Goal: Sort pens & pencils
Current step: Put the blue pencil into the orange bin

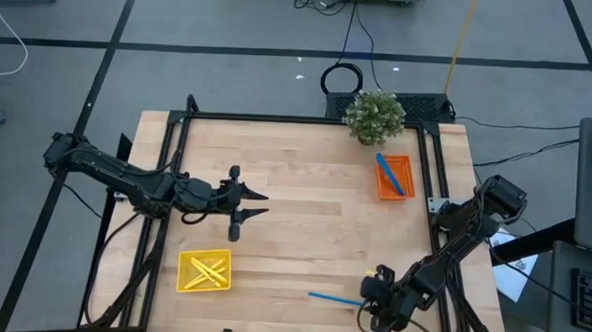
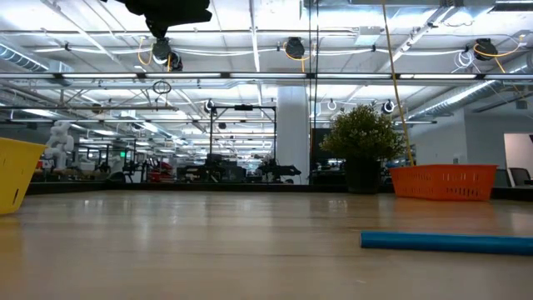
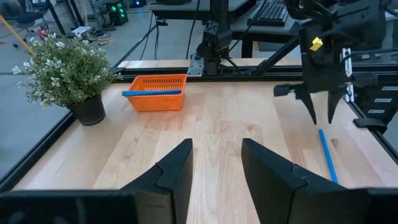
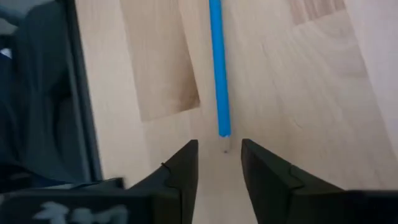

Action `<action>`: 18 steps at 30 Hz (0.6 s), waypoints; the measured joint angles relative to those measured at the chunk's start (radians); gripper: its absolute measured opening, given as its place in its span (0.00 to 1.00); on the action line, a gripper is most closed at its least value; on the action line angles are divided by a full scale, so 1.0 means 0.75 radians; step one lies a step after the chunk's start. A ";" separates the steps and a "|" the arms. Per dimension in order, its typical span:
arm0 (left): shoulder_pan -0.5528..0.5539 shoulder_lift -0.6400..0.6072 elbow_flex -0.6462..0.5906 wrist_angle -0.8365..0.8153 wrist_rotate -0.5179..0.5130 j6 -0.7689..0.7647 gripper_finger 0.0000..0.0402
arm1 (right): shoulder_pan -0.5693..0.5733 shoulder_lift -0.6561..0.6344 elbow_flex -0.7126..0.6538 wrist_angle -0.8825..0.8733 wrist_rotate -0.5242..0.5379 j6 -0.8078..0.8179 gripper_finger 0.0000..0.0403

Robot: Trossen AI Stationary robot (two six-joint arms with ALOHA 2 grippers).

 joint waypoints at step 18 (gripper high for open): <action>0.000 0.000 0.000 -0.025 -0.001 -0.001 0.36 | 0.027 0.156 0.007 -0.012 0.038 -0.066 0.20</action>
